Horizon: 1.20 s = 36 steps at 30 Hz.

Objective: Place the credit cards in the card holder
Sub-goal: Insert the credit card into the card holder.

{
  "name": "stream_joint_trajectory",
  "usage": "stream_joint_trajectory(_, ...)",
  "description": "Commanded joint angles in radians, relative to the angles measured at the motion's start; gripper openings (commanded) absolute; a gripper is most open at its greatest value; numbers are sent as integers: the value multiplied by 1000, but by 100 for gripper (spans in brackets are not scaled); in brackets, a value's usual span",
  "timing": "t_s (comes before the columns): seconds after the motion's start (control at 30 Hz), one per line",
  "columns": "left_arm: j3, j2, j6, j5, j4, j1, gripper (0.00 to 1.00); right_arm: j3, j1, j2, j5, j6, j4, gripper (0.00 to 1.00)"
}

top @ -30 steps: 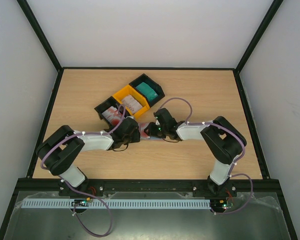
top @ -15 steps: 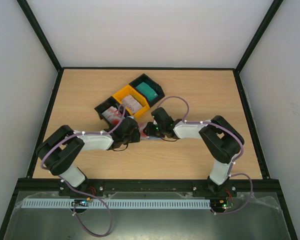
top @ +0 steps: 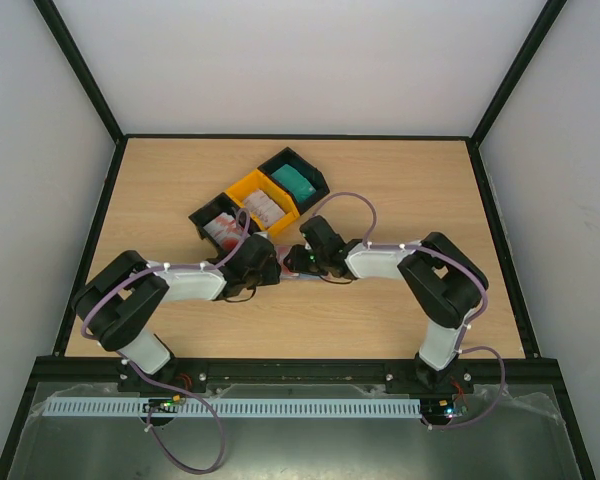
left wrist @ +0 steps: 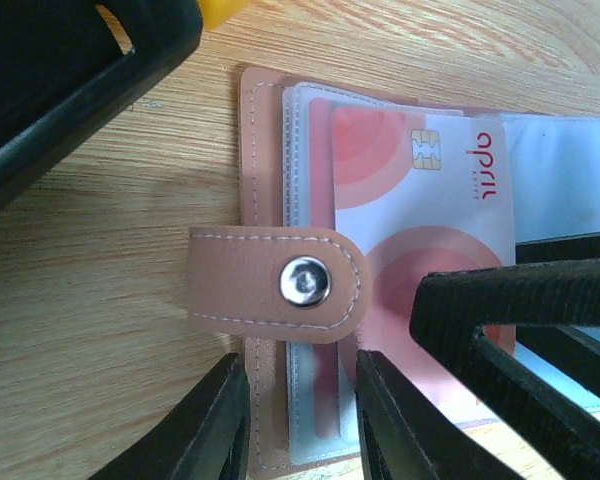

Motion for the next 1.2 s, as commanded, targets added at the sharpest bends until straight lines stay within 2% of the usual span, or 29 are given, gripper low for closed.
stream_joint_trajectory(0.0, -28, 10, 0, 42, -15, 2, 31, -17, 14, -5, 96, 10, -135, 40)
stream_joint_trajectory(0.23, -26, 11, 1, 44, -16, 7, 31, 24, 37, -8, 139, 11, -215, 41)
stream_joint_trajectory(0.33, -26, 15, 1, 54, -10, 7, 32, 26, 37, -16, 192, 32, -249, 46)
stream_joint_trajectory(0.6, -23, 20, 1, 77, 8, 7, 33, 14, 41, -68, 212, 90, -245, 55)
stream_joint_trajectory(0.9, -24, 21, 3, 105, 27, 7, 33, 4, 41, -67, 222, 133, -231, 59)
stream_joint_trajectory(1.07, -21, 20, 3, 111, 33, 7, 33, 2, 44, -110, 288, 137, -245, 70)
stream_joint_trajectory(1.17, -20, 17, 1, 114, 38, 7, 33, 0, 45, -123, 326, 130, -257, 73)
